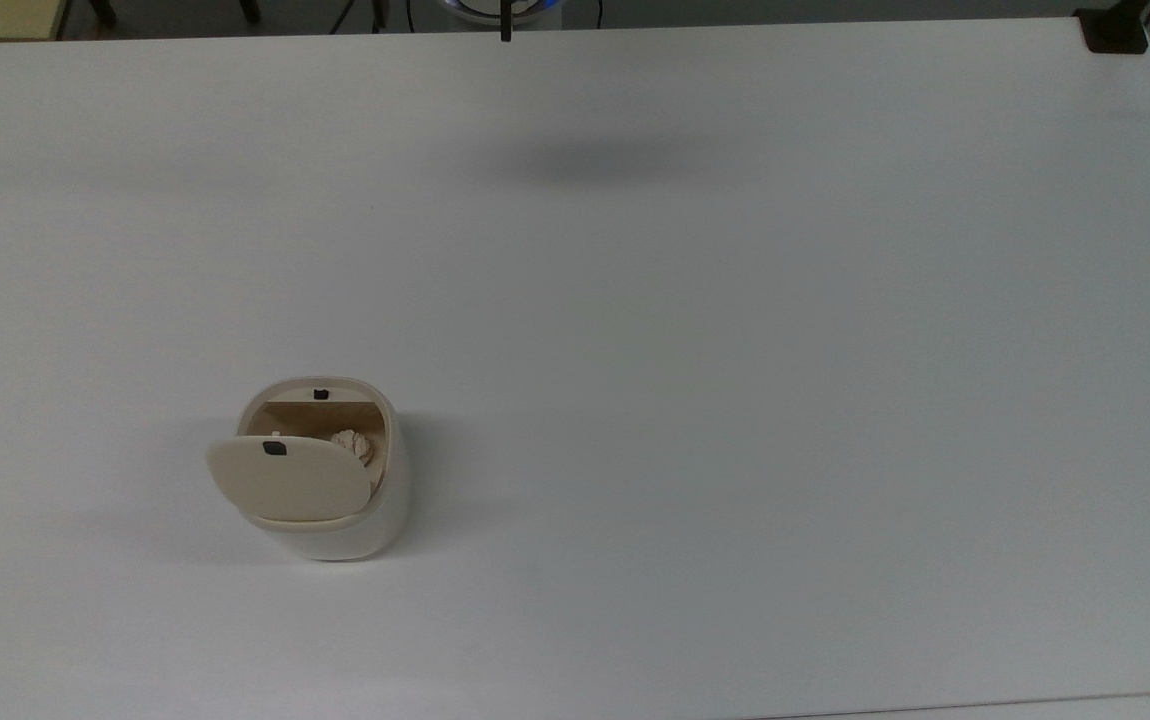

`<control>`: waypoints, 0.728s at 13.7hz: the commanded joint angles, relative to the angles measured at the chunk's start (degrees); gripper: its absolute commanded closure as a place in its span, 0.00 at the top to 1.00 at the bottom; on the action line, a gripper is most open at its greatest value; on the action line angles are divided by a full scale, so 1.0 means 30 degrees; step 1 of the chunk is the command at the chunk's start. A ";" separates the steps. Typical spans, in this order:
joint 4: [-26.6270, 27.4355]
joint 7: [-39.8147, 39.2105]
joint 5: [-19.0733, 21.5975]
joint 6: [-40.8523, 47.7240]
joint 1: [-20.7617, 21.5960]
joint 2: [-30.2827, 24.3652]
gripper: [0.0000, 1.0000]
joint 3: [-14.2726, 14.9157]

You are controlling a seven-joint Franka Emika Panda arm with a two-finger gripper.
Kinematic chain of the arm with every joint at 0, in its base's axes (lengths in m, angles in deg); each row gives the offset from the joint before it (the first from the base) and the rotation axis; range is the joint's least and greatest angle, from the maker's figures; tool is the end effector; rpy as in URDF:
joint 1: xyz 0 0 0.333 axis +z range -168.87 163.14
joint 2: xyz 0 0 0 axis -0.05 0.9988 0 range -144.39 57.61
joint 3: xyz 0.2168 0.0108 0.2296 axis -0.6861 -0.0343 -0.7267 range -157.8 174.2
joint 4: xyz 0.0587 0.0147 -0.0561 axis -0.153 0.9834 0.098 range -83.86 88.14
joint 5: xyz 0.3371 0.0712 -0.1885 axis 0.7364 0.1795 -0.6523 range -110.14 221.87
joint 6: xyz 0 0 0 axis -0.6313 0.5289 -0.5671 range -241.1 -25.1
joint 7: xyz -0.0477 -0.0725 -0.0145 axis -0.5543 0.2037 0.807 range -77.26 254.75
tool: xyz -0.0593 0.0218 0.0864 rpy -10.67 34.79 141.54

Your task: Close the trash bin

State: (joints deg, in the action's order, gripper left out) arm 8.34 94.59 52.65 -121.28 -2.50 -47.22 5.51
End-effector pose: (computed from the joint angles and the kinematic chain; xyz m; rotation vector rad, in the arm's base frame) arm 0.5409 0.0241 0.6179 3.0847 -0.0694 0.0824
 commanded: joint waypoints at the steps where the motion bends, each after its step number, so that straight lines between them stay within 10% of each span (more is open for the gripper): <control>1: 0.0190 -0.0486 0.0222 -0.0384 0.0436 -0.0071 1.00 0.0251; 10: 0.0218 -0.1328 0.0222 -0.0354 0.0407 -0.0042 1.00 0.0251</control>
State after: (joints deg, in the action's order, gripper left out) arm 8.34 94.32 52.66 -121.32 -1.96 -47.02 5.51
